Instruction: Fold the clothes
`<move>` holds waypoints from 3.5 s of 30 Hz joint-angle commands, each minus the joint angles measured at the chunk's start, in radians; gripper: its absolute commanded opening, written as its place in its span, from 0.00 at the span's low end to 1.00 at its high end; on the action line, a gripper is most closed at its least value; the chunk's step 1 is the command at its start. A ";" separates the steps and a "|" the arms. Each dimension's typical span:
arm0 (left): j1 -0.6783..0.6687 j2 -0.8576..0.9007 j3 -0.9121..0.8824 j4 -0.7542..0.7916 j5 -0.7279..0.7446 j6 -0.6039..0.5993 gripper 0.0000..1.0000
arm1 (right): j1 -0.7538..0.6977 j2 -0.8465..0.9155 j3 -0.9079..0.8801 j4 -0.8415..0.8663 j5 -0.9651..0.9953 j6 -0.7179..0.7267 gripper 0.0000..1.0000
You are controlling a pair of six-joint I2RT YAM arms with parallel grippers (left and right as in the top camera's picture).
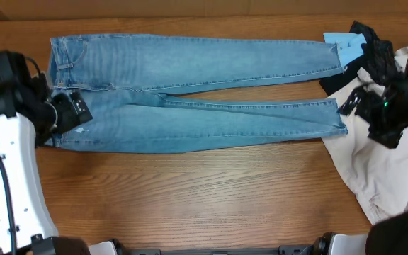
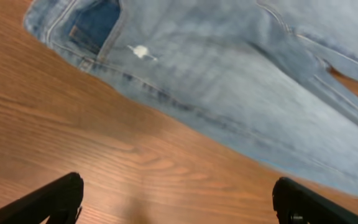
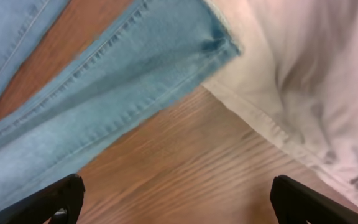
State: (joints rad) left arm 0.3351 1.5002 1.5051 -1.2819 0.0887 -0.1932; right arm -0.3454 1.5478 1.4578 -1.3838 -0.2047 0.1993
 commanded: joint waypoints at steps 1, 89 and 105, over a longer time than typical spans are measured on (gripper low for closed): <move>0.021 -0.008 -0.156 0.118 -0.082 -0.095 1.00 | -0.001 -0.061 -0.138 0.050 0.001 0.015 1.00; 0.254 0.335 -0.375 0.431 -0.015 -0.130 0.04 | -0.003 0.143 -0.594 0.949 -0.064 0.247 0.04; 0.340 -0.205 -0.243 0.195 0.121 -0.061 0.04 | -0.074 -0.148 -0.039 0.302 0.024 0.247 0.04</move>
State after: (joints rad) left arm 0.6567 1.3922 1.2381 -1.0706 0.2153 -0.2779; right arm -0.3710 1.4487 1.3354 -1.0321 -0.2310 0.4442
